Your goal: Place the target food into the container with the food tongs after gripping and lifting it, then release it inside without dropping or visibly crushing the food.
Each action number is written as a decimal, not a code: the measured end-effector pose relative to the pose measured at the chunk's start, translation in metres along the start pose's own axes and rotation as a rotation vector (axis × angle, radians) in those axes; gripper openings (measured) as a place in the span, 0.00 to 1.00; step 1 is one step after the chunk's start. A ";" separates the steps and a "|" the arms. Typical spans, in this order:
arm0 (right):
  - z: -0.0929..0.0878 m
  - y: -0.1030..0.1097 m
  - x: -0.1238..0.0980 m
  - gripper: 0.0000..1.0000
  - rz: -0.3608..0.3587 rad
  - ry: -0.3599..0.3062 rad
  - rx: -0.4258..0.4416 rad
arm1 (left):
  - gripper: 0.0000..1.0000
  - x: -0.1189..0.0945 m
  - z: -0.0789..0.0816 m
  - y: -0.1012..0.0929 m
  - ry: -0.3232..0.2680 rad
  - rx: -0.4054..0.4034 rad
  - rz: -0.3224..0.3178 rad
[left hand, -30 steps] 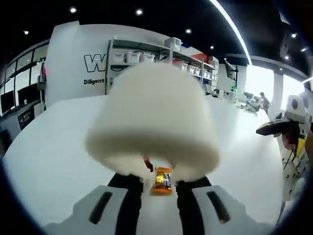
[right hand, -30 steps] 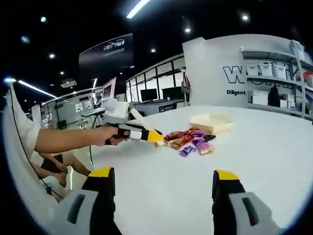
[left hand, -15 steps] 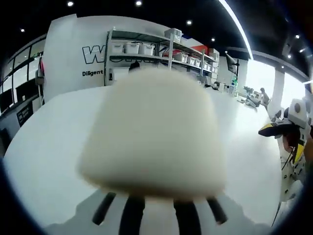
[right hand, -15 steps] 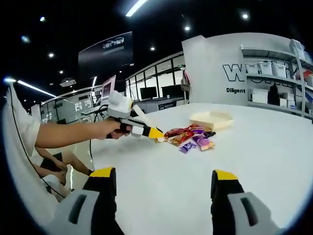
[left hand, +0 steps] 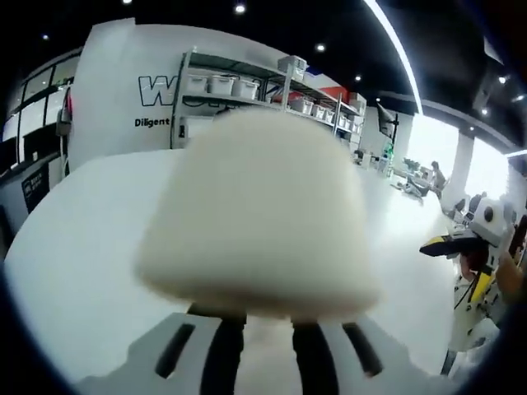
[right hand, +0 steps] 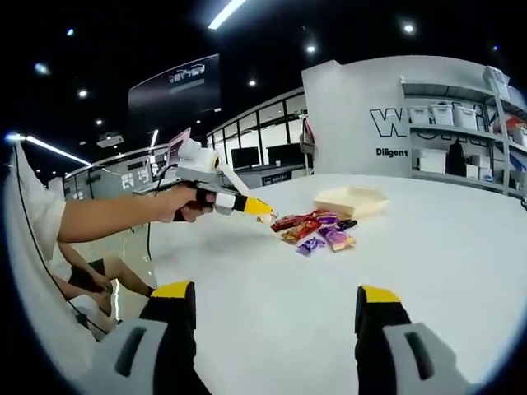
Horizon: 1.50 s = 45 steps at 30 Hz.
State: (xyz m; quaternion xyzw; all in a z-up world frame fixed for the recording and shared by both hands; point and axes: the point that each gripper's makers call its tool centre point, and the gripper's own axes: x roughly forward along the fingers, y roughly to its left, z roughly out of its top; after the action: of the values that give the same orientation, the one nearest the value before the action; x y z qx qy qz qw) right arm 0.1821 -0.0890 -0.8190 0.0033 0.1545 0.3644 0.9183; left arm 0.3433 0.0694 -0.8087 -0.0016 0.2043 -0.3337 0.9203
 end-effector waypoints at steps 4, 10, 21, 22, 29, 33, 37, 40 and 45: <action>0.000 0.001 -0.002 0.76 -0.001 -0.003 0.003 | 0.19 0.000 0.016 0.004 -0.006 -0.004 -0.012; 0.002 -0.002 -0.004 0.76 -0.007 -0.014 0.015 | 0.19 0.006 0.039 0.018 -0.015 -0.002 -0.011; 0.002 -0.006 -0.007 0.75 -0.028 -0.018 0.018 | 0.20 0.026 0.063 0.025 -0.021 -0.014 -0.018; 0.002 -0.007 -0.008 0.75 -0.032 -0.019 0.018 | 0.19 0.030 0.065 0.026 -0.020 -0.016 -0.019; -0.003 -0.018 -0.007 0.73 -0.057 -0.001 0.016 | 0.20 0.062 0.075 0.034 -0.012 -0.015 -0.014; -0.006 -0.026 -0.009 0.73 -0.076 0.007 0.025 | 0.20 0.083 0.079 0.043 -0.014 -0.047 -0.020; -0.006 -0.033 -0.010 0.73 -0.096 0.012 0.031 | 0.20 0.103 0.077 0.051 0.007 -0.030 -0.011; -0.005 -0.038 -0.010 0.74 -0.109 0.015 0.031 | 0.20 0.117 0.079 0.058 0.007 -0.038 -0.009; -0.003 -0.047 -0.007 0.76 -0.135 0.018 0.026 | 0.20 0.137 0.077 0.070 0.028 -0.018 0.010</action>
State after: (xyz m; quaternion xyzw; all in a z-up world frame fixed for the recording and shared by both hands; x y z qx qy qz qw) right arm 0.2080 -0.1289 -0.8253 0.0013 0.1675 0.2995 0.9393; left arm 0.5098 0.0291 -0.7993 -0.0041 0.2204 -0.3273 0.9189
